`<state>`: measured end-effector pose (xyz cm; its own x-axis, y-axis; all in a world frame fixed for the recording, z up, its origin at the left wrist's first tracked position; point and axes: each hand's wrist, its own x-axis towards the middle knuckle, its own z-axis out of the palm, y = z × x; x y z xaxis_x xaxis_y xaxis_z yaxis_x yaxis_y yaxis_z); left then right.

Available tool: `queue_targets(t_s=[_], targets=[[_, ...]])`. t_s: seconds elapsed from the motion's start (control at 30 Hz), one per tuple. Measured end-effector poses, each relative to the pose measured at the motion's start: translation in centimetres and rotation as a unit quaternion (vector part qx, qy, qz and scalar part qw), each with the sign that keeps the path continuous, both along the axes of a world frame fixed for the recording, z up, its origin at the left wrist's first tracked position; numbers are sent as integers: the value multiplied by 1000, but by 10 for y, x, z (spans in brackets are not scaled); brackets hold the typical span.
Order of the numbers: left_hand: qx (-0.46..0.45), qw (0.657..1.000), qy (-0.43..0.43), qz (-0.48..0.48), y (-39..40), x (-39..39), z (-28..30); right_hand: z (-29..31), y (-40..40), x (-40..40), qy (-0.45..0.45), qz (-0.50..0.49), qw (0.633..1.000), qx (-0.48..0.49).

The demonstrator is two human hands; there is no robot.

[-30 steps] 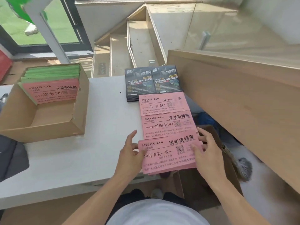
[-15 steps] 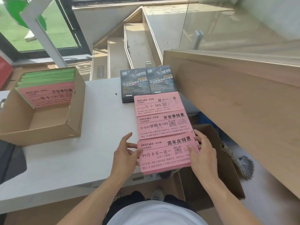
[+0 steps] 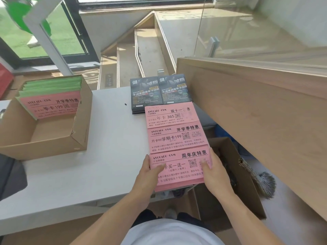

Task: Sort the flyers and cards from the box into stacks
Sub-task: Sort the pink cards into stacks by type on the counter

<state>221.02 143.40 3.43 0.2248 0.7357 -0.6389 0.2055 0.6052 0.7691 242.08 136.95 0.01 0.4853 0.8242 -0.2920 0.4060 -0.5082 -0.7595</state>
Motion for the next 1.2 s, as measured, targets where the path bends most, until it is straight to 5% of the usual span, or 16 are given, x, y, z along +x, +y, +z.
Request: queue_targets(t_s=[0.5, 0.67, 0.9, 1.2], targets=[[-18, 1000, -25, -2, 0, 5, -4, 5, 6, 8, -24, 28, 999, -30], [-6, 999, -30, 17, -2, -6, 7, 18, 10, -7, -108, -21, 994, 15], [129, 985, -17, 114, 5, -45, 21, 35, 55, -80, -135, 99, 983, 78], [354, 912, 72, 194, 83, -171, 42, 51, 152, -213, -155, 284, 920, 221]])
